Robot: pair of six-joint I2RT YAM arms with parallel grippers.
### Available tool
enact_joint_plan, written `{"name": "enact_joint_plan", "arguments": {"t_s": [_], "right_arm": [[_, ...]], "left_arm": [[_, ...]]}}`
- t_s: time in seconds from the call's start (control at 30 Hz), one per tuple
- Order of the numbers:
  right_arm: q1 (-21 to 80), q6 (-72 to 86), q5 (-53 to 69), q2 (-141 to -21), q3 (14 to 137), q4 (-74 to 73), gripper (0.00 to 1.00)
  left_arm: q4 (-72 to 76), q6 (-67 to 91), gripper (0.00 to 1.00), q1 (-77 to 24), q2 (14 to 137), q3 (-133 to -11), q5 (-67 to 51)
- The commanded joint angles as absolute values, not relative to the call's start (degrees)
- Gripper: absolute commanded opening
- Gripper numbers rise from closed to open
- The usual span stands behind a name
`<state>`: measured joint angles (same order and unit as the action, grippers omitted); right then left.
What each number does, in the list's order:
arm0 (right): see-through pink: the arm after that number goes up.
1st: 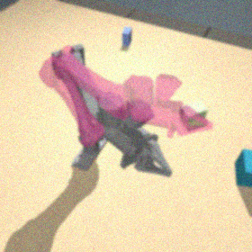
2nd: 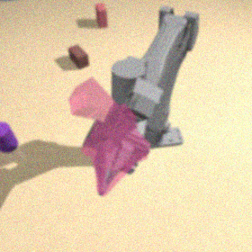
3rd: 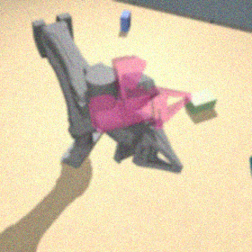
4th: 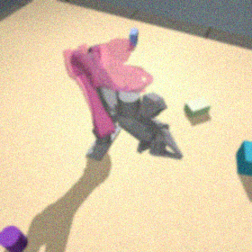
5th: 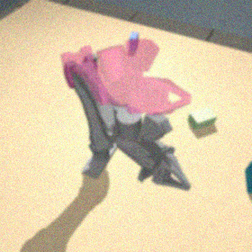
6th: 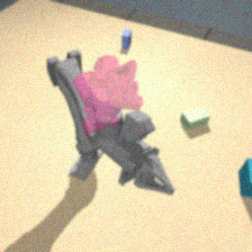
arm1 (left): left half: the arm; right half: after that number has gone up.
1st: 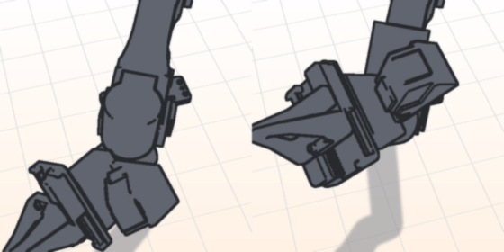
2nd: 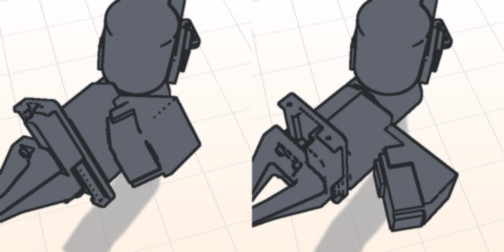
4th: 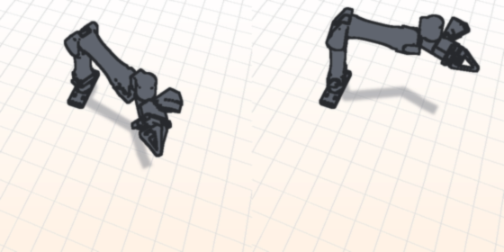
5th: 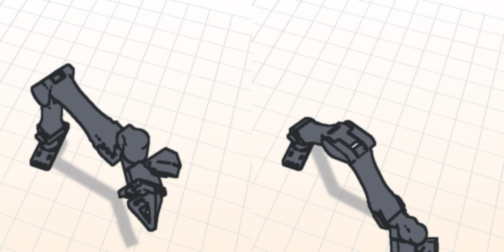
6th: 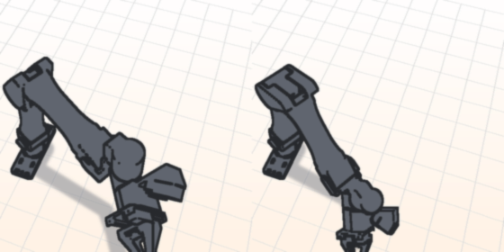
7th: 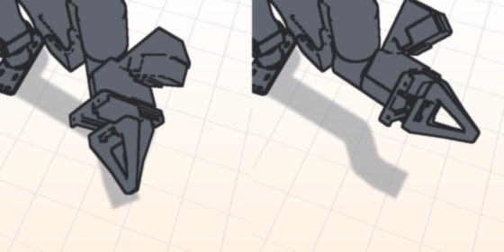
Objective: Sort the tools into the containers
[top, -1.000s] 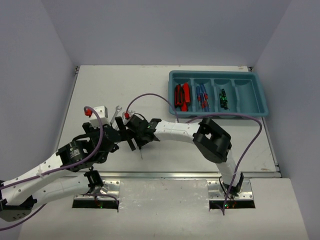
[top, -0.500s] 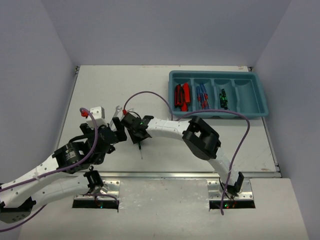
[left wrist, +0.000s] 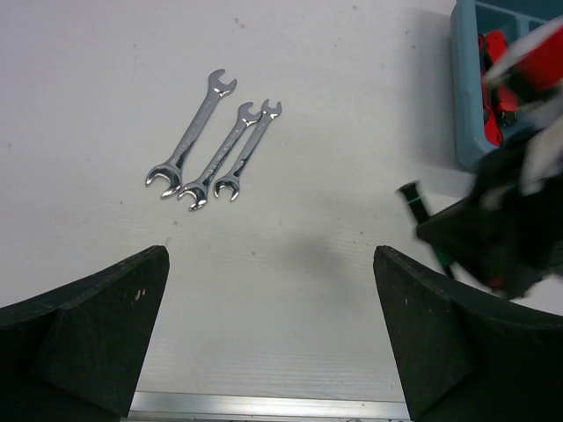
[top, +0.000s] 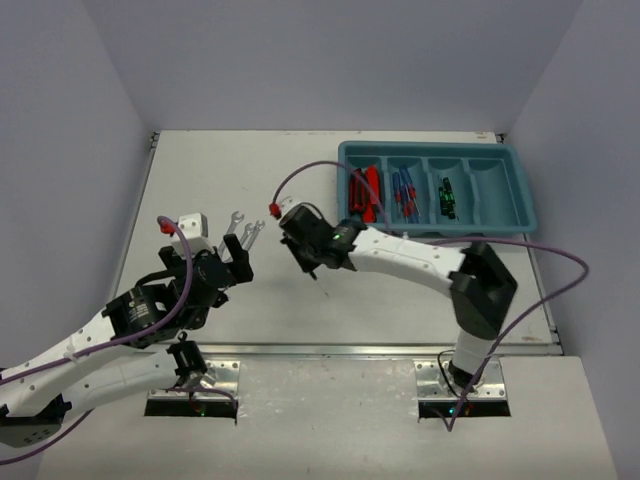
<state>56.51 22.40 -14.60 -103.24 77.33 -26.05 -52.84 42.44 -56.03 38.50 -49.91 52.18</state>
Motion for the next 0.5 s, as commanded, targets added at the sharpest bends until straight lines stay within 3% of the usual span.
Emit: {"name": "enact_joint_plan", "arguments": {"t_s": [0.0, 0.07, 0.17, 0.33, 0.43, 0.47], "right_arm": [[45.0, 5.6, -23.5, -88.8, 72.5, -21.4, 0.0], [32.2, -6.5, -28.2, -87.3, 70.5, -17.8, 0.0], [21.6, -11.6, -29.6, -89.5, 71.2, -14.2, 0.0], [10.7, -12.0, -27.6, -101.5, 80.3, -10.0, 0.0], [9.4, -13.7, -32.7, -110.8, 87.6, -12.1, 0.0], [9.4, -13.6, -35.2, -113.5, 90.1, -13.1, 0.1]], "left_arm": [[-50.5, 41.7, 1.0, -55.5, 38.3, -50.1, 52.2], [-50.6, 41.6, 1.0, -55.5, 38.2, -50.1, 52.1], [-50.5, 41.6, 1.0, -55.5, 37.8, -50.1, 52.1], [-49.7, 40.5, 1.0, -55.5, 37.4, -49.7, 51.2], [-49.5, 40.4, 1.0, -55.5, 37.6, -49.7, 51.0], [-49.5, 40.3, 1.0, -55.5, 37.5, -49.7, 50.9]]}}
